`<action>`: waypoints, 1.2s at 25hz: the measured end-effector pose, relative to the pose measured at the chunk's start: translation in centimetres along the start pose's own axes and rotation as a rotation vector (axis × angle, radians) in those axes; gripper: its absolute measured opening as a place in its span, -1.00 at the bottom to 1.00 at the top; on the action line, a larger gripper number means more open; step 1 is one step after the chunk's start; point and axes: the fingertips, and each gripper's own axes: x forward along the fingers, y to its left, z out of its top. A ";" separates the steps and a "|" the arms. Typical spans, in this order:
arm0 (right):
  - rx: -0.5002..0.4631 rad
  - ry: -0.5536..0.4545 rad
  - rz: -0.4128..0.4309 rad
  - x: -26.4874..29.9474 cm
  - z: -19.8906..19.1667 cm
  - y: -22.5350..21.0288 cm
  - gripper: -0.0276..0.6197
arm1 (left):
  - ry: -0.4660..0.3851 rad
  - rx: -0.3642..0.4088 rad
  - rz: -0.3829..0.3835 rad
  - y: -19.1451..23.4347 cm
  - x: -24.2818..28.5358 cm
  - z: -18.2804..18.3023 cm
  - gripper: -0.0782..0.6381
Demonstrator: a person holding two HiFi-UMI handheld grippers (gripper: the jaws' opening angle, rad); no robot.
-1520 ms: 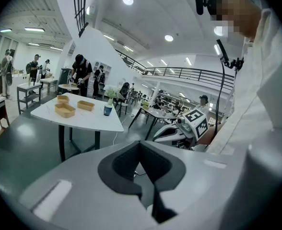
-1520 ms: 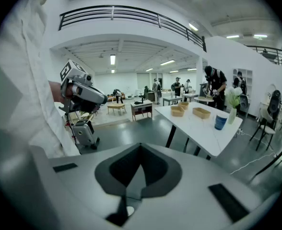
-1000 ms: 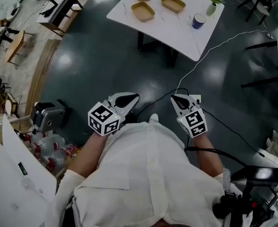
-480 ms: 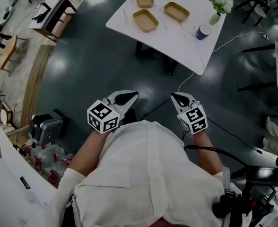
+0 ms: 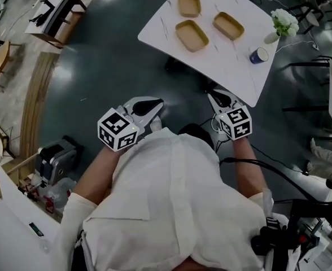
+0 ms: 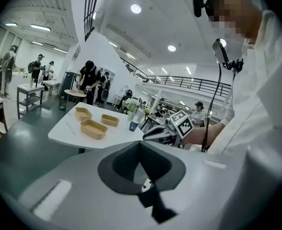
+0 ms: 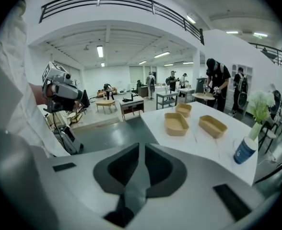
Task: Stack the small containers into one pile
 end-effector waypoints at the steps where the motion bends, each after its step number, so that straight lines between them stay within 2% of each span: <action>1: 0.002 0.000 0.000 1.0 0.7 -0.5 -0.89 | 0.001 -0.006 0.007 1.1 -0.4 0.1 -0.76; 4: 0.014 0.005 0.011 3.4 2.5 -2.3 -0.89 | -0.014 -0.034 0.039 3.6 -1.3 0.2 -0.76; 11: -0.047 0.049 0.031 9.9 6.7 -10.1 -0.88 | -0.036 -0.096 0.100 8.4 0.0 2.1 -0.76; 13: -0.051 0.071 0.034 12.0 7.5 -12.7 -0.78 | -0.039 -0.096 0.122 9.6 0.6 3.2 -0.76; 14: -0.047 0.080 0.035 13.0 7.8 -14.0 -0.63 | -0.038 -0.092 0.136 10.3 0.9 3.8 -0.76; 17: -0.020 0.092 0.043 15.8 8.6 -17.5 -0.61 | -0.037 -0.078 0.176 12.2 2.1 5.8 -0.76; 23: 0.039 0.145 0.084 21.4 7.8 -22.0 -0.61 | -0.040 -0.098 0.240 15.3 3.9 8.1 -0.76; 30: 0.089 0.214 0.152 25.0 5.4 -23.6 -0.61 | -0.033 -0.116 0.304 17.4 5.0 9.2 -0.76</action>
